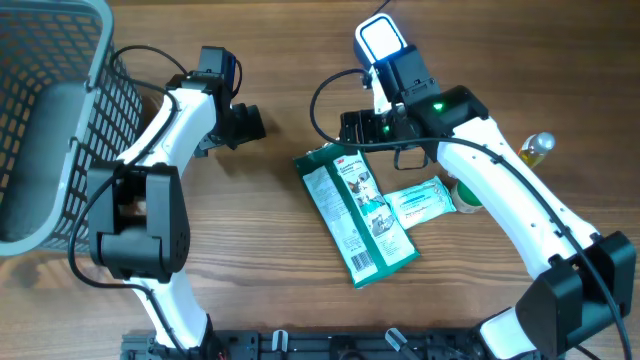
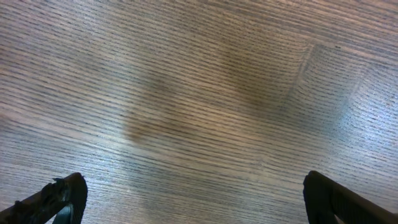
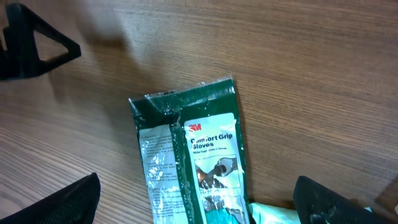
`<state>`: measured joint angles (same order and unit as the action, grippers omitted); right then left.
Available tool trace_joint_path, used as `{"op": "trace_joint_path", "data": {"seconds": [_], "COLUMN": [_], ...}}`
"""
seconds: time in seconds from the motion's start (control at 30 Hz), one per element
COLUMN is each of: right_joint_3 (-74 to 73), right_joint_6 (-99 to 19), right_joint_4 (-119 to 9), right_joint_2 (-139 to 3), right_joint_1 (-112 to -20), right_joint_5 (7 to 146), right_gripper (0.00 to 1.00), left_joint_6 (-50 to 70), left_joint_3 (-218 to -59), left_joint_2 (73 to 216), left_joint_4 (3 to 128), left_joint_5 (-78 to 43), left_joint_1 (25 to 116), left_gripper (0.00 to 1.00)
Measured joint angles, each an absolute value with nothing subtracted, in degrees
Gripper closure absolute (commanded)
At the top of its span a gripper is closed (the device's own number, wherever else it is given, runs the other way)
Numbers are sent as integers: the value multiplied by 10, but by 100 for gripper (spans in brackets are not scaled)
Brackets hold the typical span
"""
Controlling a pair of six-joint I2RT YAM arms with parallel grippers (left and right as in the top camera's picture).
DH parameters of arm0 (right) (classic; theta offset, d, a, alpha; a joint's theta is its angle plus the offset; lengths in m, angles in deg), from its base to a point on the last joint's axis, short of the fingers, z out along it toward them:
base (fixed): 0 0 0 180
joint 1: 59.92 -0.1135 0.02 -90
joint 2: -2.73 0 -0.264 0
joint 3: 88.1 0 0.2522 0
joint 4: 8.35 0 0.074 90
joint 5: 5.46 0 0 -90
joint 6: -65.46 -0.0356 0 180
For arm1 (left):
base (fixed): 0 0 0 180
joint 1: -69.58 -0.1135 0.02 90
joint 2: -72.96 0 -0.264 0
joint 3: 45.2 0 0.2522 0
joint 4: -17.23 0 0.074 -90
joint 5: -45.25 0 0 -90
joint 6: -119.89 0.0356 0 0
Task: Scan the item barcode
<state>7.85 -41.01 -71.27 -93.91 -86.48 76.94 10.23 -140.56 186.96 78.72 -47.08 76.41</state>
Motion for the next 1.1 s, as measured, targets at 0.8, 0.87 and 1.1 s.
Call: {"op": "trace_joint_path", "data": {"seconds": [0.8, 0.87, 1.1], "right_joint_3": [74, 75, 53], "right_joint_6": [-394, -386, -351], "right_joint_4": [-697, -696, -694], "right_joint_2": [-644, -562, -338], "right_joint_1": [-849, -822, -745], "right_joint_5": [820, 823, 832], "right_gripper": [0, 0, 0], "left_joint_6": [102, 102, 102], "left_joint_3": [-1406, -1406, -1406], "left_joint_2": [1870, 1870, 1870], "left_joint_4": [787, 787, 788], "left_joint_5": [-471, -471, -471], "left_joint_1": [764, 764, 764], "left_gripper": [0, 0, 0]}}
